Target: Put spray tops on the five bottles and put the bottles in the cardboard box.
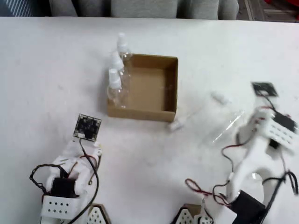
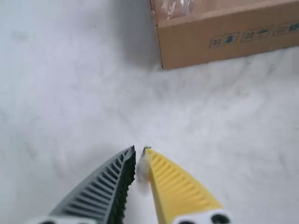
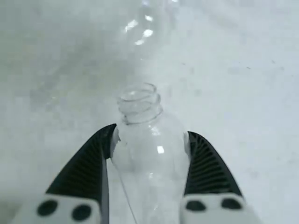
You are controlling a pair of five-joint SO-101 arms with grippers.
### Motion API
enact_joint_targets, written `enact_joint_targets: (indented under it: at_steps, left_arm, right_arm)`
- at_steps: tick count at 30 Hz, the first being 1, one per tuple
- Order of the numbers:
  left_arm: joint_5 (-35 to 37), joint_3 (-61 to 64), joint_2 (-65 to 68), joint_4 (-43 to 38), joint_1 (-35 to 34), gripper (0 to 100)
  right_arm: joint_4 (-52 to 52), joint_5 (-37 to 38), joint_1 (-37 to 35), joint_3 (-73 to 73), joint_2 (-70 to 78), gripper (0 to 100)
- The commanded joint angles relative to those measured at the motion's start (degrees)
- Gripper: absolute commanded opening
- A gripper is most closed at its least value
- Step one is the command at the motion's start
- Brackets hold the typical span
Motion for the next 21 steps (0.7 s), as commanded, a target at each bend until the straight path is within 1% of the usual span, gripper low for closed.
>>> enact_joint_targets:
  at_steps: [1,3,5,9,13,18,21]
  left_arm:
    - [-0.62,-0.26,-1.36,0.62,-0.31,4]
    - [-0.62,-0.26,-1.36,0.62,-0.31,4]
    - [-0.62,-0.26,-1.36,0.62,-0.31,4]
    - [-0.62,-0.26,-1.36,0.62,-0.31,4]
    - [-0.62,-0.26,-1.36,0.62,-0.31,4]
    - [-0.62,-0.26,-1.36,0.7,-0.31,4]
    - [-0.62,-0.26,-1.36,0.7,-0.31,4]
  right_arm:
    - [-7.43,5.45,8.22,2.46,-2.07,1.9]
    - [-11.74,6.59,11.47,4.92,-2.07,2.6]
    - [-15.25,6.95,13.58,7.38,-1.98,7.2]
    - [-21.14,6.86,14.46,11.43,-1.54,19.5]
    - [-23.96,6.95,14.11,10.99,1.63,27.4]
    - [-19.82,6.95,14.29,3.69,6.37,35.3]
    - [-16.13,6.95,14.2,-1.05,9.27,35.9]
